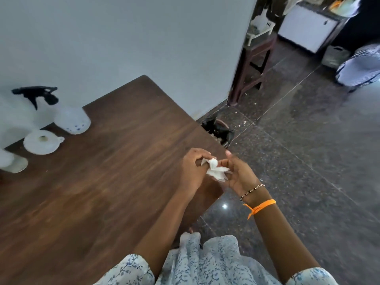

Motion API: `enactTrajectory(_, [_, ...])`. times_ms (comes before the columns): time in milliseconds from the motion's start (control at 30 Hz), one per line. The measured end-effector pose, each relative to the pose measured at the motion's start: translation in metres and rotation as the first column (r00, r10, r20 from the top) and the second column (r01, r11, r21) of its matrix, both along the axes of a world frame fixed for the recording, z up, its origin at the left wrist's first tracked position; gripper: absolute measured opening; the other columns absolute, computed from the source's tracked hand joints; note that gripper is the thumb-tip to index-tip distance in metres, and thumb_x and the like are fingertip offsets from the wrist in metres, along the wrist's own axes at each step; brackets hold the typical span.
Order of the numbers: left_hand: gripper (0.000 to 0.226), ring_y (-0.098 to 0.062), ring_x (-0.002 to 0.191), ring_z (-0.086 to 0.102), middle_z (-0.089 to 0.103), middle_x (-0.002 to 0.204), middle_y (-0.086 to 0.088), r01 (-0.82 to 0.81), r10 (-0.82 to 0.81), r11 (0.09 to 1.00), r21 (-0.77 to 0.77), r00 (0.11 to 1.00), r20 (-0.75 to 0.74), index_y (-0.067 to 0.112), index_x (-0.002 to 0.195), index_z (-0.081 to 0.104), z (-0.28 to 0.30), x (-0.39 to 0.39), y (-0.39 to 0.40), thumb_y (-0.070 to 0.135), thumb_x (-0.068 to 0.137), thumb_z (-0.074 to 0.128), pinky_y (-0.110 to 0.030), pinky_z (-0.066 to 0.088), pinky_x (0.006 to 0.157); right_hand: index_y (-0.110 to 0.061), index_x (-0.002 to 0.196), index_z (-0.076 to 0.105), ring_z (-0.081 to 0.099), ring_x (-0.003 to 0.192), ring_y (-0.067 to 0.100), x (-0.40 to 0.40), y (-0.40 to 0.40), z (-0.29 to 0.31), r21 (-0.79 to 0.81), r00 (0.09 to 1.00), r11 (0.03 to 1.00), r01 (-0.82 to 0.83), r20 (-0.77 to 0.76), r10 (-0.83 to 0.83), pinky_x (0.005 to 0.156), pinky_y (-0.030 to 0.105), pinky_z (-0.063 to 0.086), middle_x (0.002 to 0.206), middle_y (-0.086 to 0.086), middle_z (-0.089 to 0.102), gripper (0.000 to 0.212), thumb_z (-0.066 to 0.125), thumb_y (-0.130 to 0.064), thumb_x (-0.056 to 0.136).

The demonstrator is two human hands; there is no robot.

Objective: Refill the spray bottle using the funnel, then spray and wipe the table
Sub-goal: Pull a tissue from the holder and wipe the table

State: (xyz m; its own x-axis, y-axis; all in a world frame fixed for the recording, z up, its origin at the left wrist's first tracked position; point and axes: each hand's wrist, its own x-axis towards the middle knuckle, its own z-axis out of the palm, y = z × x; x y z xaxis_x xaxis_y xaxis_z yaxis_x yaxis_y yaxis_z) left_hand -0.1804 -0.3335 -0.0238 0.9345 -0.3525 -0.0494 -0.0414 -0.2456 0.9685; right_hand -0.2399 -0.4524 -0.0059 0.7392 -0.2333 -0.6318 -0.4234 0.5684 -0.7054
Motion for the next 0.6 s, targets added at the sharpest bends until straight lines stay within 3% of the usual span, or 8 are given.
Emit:
enactTrajectory(100, [0.020, -0.005, 0.081, 0.061, 0.061, 0.083, 0.015, 0.021, -0.023, 0.999, 0.045, 0.999, 0.049, 0.011, 0.069, 0.071, -0.001, 0.027, -0.020, -0.009, 0.067, 0.068, -0.018, 0.048, 0.071, -0.002, 0.078, 0.060, 0.063, 0.060, 0.016, 0.027, -0.016, 0.003, -0.015, 1.000, 1.000, 0.020, 0.010, -0.020, 0.055, 0.022, 0.054, 0.069, 0.008, 0.066, 0.015, 0.053, -0.008, 0.089])
enactTrajectory(200, [0.033, -0.008, 0.081, 0.062, 0.061, 0.081, 0.015, 0.021, -0.022, 0.999, 0.040, 1.000, 0.013, 0.017, 0.063, 0.069, -0.003, 0.054, -0.037, -0.015, 0.066, 0.062, -0.029, 0.052, 0.073, 0.001, 0.082, 0.061, 0.063, 0.068, 0.016, 0.050, -0.034, -0.001, -0.037, 1.000, 0.999, 0.007, 0.019, -0.006, 0.061, 0.021, 0.056, 0.076, 0.011, 0.065, 0.006, 0.056, 0.003, 0.084])
enactTrajectory(300, [0.031, -0.014, 0.087, 0.063, 0.062, 0.086, 0.009, -0.019, 0.021, 0.999, 0.028, 0.998, -0.066, 0.011, 0.069, 0.072, -0.003, 0.080, -0.056, -0.014, 0.072, 0.056, -0.033, 0.054, 0.081, -0.001, 0.083, 0.060, 0.059, 0.074, 0.019, 0.081, -0.055, -0.008, -0.095, 1.000, 0.996, -0.005, 0.002, 0.006, 0.062, 0.021, 0.056, 0.079, 0.012, 0.061, 0.013, 0.056, 0.011, 0.082])
enactTrajectory(433, [0.030, -0.013, 0.092, 0.061, 0.062, 0.092, 0.003, -0.071, 0.076, 0.996, 0.052, 0.992, -0.099, 0.010, 0.073, 0.071, -0.010, 0.113, -0.084, -0.012, 0.075, 0.052, -0.033, 0.051, 0.087, -0.008, 0.079, 0.055, 0.061, 0.066, 0.016, 0.130, -0.081, -0.021, -0.173, 1.000, 0.985, 0.013, -0.020, -0.017, 0.056, 0.021, 0.056, 0.081, 0.010, 0.057, 0.024, 0.054, 0.016, 0.080])
enactTrajectory(500, [0.030, -0.010, 0.093, 0.060, 0.060, 0.094, 0.004, -0.101, 0.110, 0.992, 0.076, 0.988, -0.113, 0.010, 0.077, 0.070, -0.017, 0.129, -0.100, -0.012, 0.076, 0.050, -0.026, 0.049, 0.087, -0.010, 0.081, 0.052, 0.059, 0.069, 0.017, 0.156, -0.097, -0.032, -0.211, 1.000, 0.977, -0.015, -0.017, 0.012, 0.053, 0.019, 0.055, 0.084, 0.008, 0.056, 0.029, 0.051, 0.019, 0.081])
enactTrajectory(600, [0.026, 0.002, 0.091, 0.053, 0.060, 0.102, 0.004, -0.123, 0.156, 0.976, 0.182, 0.971, -0.179, 0.013, 0.085, 0.070, -0.029, 0.158, -0.129, -0.005, 0.082, 0.051, -0.002, 0.037, 0.078, -0.010, 0.081, 0.052, 0.058, 0.069, 0.015, 0.196, -0.125, -0.057, -0.294, 0.992, 0.948, -0.126, -0.052, 0.116, 0.053, 0.016, 0.054, 0.082, 0.005, 0.055, 0.029, 0.050, 0.019, 0.080])
